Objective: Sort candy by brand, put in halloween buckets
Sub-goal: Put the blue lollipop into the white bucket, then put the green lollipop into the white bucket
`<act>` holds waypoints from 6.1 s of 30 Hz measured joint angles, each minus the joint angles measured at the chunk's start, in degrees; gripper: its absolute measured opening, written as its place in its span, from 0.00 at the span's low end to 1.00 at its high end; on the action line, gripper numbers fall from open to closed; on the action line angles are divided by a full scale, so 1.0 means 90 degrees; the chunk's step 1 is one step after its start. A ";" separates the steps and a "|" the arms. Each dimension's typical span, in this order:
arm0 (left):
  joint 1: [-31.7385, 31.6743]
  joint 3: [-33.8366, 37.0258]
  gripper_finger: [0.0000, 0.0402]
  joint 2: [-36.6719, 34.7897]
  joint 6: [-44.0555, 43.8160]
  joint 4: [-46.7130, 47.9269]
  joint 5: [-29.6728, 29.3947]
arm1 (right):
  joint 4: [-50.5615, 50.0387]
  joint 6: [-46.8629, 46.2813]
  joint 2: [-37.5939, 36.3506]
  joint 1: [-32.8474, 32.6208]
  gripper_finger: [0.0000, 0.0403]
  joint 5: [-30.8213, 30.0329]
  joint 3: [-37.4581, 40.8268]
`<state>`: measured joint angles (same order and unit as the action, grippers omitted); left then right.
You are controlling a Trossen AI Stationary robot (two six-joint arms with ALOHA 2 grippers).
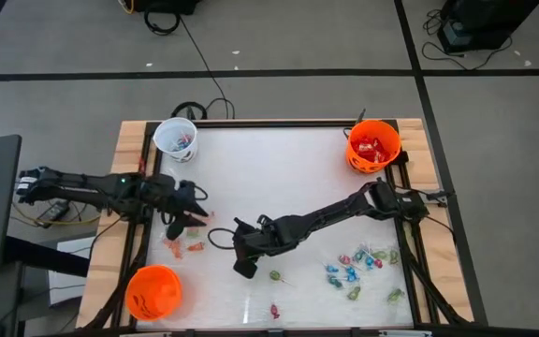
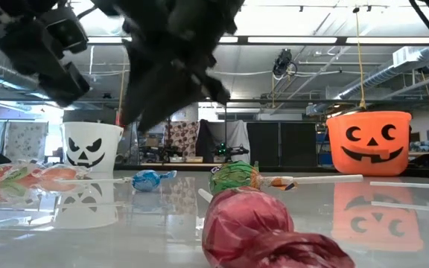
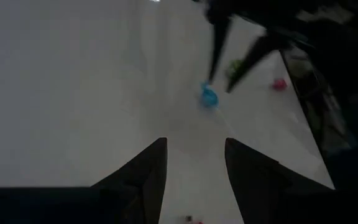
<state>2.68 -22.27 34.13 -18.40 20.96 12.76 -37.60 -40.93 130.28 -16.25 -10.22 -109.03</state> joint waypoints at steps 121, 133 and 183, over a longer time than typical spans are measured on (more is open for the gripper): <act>-0.5474 -0.3280 0.03 0.2720 0.0027 0.2238 -0.2437 | 0.0210 0.2439 -0.1275 0.2218 0.50 0.0955 0.1175; -0.6799 -0.3513 0.06 0.4513 -0.0371 0.2540 -0.1828 | 0.0043 0.3077 -0.1275 0.2804 0.50 0.1754 0.1175; -0.0280 -0.4167 0.40 0.2803 0.1671 0.1899 -0.0568 | -0.1052 -0.1307 -0.1268 -0.1290 0.47 -0.0055 0.1175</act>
<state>0.16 -59.77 59.36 -3.36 38.05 7.65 -47.06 -52.69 118.87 -27.86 -10.72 -98.45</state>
